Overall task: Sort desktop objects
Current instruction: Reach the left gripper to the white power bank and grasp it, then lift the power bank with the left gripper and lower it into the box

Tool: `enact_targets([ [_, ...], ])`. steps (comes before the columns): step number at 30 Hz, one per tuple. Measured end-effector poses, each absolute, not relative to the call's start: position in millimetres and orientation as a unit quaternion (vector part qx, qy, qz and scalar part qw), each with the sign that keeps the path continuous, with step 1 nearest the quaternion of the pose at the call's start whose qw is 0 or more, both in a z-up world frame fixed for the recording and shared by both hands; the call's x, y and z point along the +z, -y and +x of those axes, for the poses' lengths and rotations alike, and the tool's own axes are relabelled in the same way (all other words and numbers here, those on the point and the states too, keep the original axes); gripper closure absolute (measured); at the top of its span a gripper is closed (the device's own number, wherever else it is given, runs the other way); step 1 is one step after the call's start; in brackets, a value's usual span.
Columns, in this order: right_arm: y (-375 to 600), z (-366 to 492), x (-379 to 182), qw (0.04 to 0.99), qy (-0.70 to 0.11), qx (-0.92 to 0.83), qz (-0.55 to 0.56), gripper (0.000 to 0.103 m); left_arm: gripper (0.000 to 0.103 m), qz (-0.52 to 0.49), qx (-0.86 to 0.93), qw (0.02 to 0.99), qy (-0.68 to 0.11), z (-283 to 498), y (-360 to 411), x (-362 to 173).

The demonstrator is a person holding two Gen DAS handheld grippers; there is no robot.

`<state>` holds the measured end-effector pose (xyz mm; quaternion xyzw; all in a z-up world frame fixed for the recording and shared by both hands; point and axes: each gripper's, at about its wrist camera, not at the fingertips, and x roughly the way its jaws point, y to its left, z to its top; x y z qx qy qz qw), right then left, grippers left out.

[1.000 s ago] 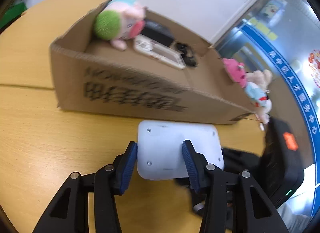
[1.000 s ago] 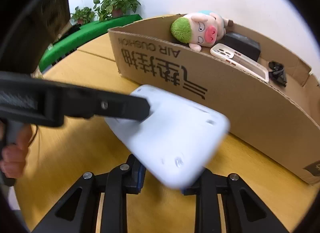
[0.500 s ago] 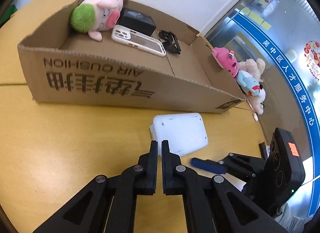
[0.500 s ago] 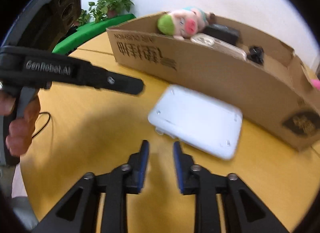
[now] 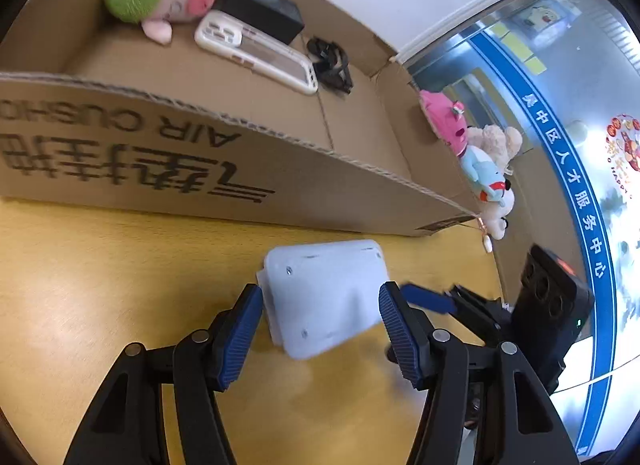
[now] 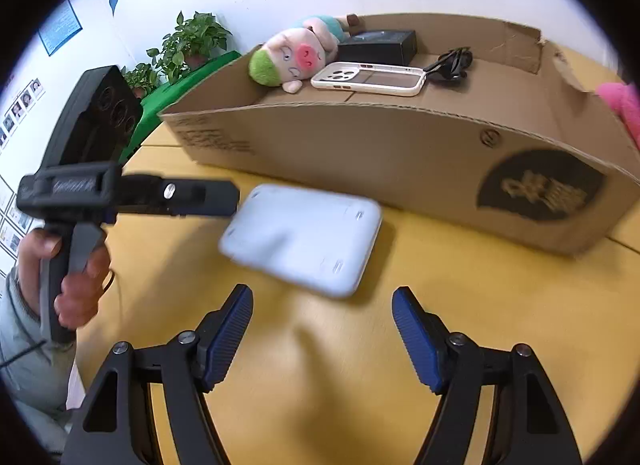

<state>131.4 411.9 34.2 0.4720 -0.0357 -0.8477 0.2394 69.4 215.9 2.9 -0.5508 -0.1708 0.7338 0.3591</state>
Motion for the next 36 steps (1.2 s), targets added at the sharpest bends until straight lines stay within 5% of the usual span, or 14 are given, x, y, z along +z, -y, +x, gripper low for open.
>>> enact_targets([
  [5, -398.4, 112.5, 23.4, 0.254, 0.029, -0.847, 0.467, 0.029, 0.052, -0.553, 0.731, 0.36, 0.174, 67.6, -219.9, -5.4],
  [7, -395.4, 110.4, 22.1, 0.245, 0.028, -0.85, 0.465, 0.029, 0.068, -0.552, 0.741, 0.349, 0.159, 69.8, -219.9, -5.0],
  [9, -396.9, 109.1, 20.4, 0.239, 0.036, -0.855, 0.459, 0.032, 0.073, -0.553, 0.742, 0.344, 0.158, 70.7, -216.7, -5.9],
  [18, -395.6, 109.8, 31.5, 0.191, 0.03, -0.886, 0.423, 0.053, 0.074, -0.518, 0.773, 0.334, 0.152, 85.2, -211.5, 21.9],
  [36, -371.9, 55.8, 138.7, 0.174, 0.041, -0.927, 0.329, 0.054, 0.074, -0.413, 0.839, 0.332, 0.126, 30.7, -192.9, 142.9],
])
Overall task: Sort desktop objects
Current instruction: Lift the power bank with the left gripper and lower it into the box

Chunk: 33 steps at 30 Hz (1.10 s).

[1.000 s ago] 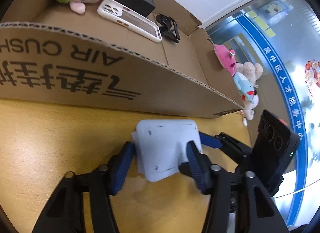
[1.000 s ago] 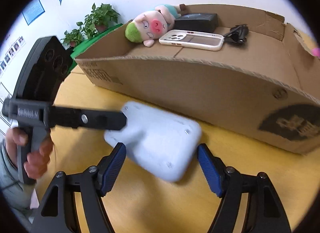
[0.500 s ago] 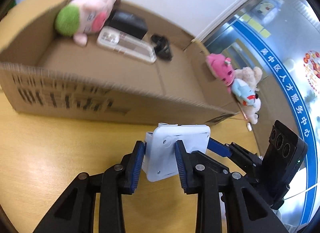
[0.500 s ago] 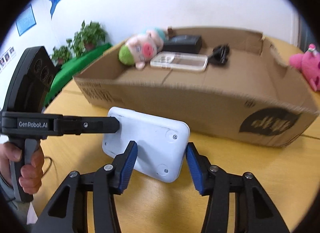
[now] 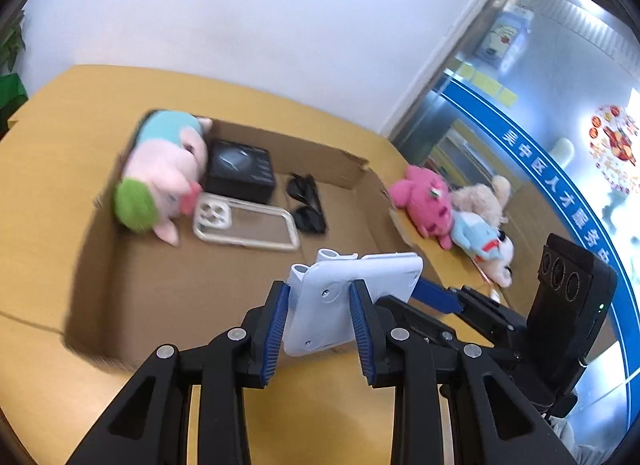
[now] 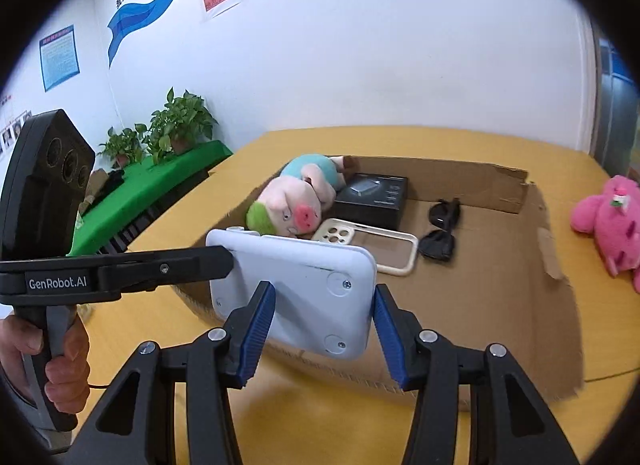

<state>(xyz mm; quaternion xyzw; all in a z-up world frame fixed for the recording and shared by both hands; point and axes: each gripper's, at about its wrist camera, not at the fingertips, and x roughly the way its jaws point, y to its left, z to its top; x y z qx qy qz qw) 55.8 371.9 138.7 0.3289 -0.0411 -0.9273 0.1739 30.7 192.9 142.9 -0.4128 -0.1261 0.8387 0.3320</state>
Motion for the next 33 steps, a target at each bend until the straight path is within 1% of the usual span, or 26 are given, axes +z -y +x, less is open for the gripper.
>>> enact_targets([
  [4, -355.1, 12.5, 125.0, 0.195, 0.066, -0.91, 0.361, 0.054, 0.074, -0.435, 0.844, 0.299, 0.097, -4.7, -176.4, 135.2],
  [6, -347.1, -7.9, 111.9, 0.206, 0.082, -0.895, 0.388, 0.054, 0.074, -0.46, 0.838, 0.28, 0.088, -24.2, -168.1, 121.7],
  [11, -325.9, -47.5, 72.5, 0.219, 0.126, -0.854, 0.455, 0.054, 0.074, -0.535, 0.805, 0.241, 0.094, -60.0, -149.3, 76.7],
  [13, -318.8, -57.4, 56.4, 0.217, 0.137, -0.838, 0.482, 0.053, 0.074, -0.547, 0.801, 0.227, 0.085, -63.8, -148.4, 67.9],
  [18, -306.3, -69.9, 28.0, 0.204, 0.143, -0.808, 0.533, 0.051, 0.074, -0.573, 0.799, 0.18, 0.026, -66.7, -163.9, 58.2],
  [21, -304.4, -74.5, 23.5, 0.205, 0.15, -0.799, 0.545, 0.051, 0.073, -0.589, 0.792, 0.158, 0.007, -70.2, -168.3, 51.3],
  [23, -301.2, -76.0, 23.1, 0.206, 0.14, -0.796, 0.552, 0.051, 0.072, -0.595, 0.791, 0.145, -0.007, -71.7, -170.5, 49.2],
  [26, -301.9, -72.8, 26.4, 0.217, 0.143, -0.792, 0.552, 0.05, 0.072, -0.59, 0.794, 0.147, 0.001, -68.7, -167.4, 52.8],
  [29, -315.7, -59.2, 46.8, 0.224, 0.145, -0.813, 0.517, 0.048, 0.064, -0.553, 0.821, 0.144, 0.007, -55.2, -158.8, 74.3],
  [31, -329.4, -45.0, 67.9, 0.215, 0.128, -0.84, 0.482, 0.04, 0.047, -0.505, 0.851, 0.146, 0.006, -37.4, -154.5, 97.4],
  [32, -340.8, -29.8, 82.9, 0.203, 0.107, -0.863, 0.45, 0.038, 0.043, -0.47, 0.869, 0.151, 0.005, -23.6, -152.7, 110.1],
  [33, -351.1, -18.3, 93.3, 0.189, 0.091, -0.881, 0.424, 0.03, 0.033, -0.437, 0.886, 0.155, 0.004, -9.8, -151.7, 120.4],
])
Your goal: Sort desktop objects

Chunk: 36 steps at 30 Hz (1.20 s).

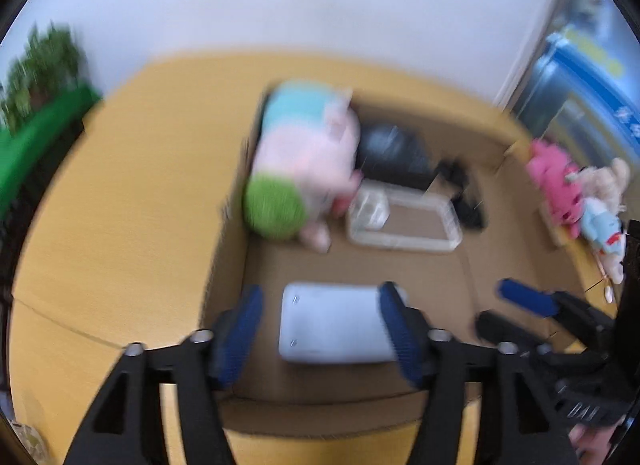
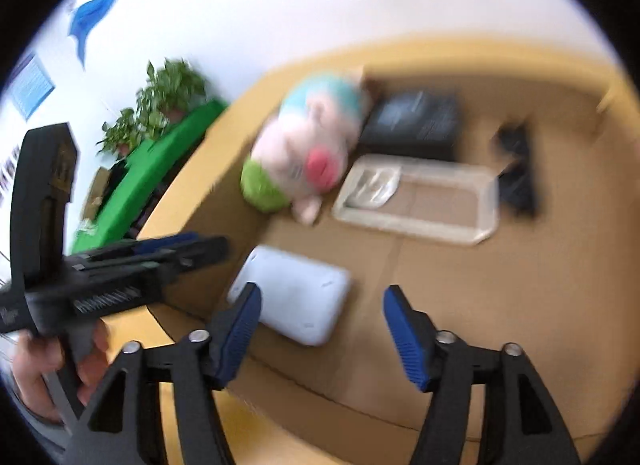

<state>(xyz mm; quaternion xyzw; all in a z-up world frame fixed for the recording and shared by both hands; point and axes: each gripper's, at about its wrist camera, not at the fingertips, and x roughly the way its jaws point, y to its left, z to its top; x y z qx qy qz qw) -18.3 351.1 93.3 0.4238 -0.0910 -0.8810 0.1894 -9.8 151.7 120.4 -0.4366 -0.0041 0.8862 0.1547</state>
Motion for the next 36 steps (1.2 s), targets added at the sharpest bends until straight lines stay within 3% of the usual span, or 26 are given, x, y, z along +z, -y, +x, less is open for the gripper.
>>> enact_targets([
  [1, -364.3, -1.3, 103.6, 0.167, 0.073, -0.903, 0.39, 0.022, 0.023, -0.399, 0.904, 0.154, 0.004, 6.3, -151.1, 129.3],
  [4, -399.9, 43.6, 114.1, 0.097, 0.032, -0.945, 0.311, 0.021, 0.0, -0.302, 0.942, 0.145, 0.008, 53.3, -156.8, 135.0],
  [13, -448.0, 90.8, 66.4, 0.001, -0.003, -0.967, 0.257, 0.021, 0.0, -0.225, 0.968, 0.095, -0.058, 90.9, -212.2, 64.6],
  [24, -446.3, 90.2, 53.1, -0.021, 0.007, -0.975, 0.219, 0.014, 0.0, -0.218, 0.971, 0.085, -0.053, 87.1, -213.2, 59.3],
  [36, -445.6, 88.5, 54.7, -0.02, 0.007, -0.975, 0.22, 0.013, 0.0, -0.217, 0.971, 0.084, -0.052, 87.1, -213.2, 59.2],
])
